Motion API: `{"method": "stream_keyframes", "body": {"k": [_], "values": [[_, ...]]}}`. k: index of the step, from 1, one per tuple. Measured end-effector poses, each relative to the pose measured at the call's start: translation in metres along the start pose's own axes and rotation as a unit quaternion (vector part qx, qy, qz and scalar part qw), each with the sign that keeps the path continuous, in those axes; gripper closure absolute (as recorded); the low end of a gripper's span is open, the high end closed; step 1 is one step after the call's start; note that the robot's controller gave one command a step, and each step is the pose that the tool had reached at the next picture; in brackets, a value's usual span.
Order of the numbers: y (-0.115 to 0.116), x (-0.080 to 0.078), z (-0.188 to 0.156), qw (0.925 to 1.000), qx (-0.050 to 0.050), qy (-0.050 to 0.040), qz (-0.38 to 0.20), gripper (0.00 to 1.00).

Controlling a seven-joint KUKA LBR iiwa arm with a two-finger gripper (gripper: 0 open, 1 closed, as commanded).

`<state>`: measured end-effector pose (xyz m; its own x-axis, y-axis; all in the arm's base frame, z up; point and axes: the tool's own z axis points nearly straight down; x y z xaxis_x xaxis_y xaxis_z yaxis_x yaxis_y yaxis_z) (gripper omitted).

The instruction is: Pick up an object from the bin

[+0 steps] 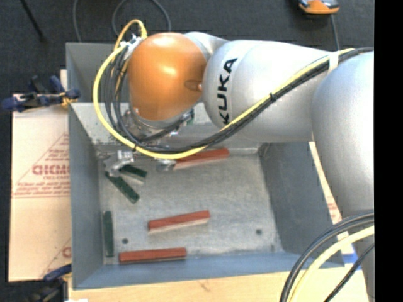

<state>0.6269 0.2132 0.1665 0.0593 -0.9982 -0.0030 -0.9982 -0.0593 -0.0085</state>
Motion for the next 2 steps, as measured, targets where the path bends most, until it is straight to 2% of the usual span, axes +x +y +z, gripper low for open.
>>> {"method": "stream_keyframes", "body": {"k": [1,2], "values": [[-0.0272,0.0186,0.0927,0.9777,0.001,-0.001,-0.21,0.0],[-0.0272,0.0173,0.0914,0.978,0.0,-0.0023,-0.209,1.0]]}}
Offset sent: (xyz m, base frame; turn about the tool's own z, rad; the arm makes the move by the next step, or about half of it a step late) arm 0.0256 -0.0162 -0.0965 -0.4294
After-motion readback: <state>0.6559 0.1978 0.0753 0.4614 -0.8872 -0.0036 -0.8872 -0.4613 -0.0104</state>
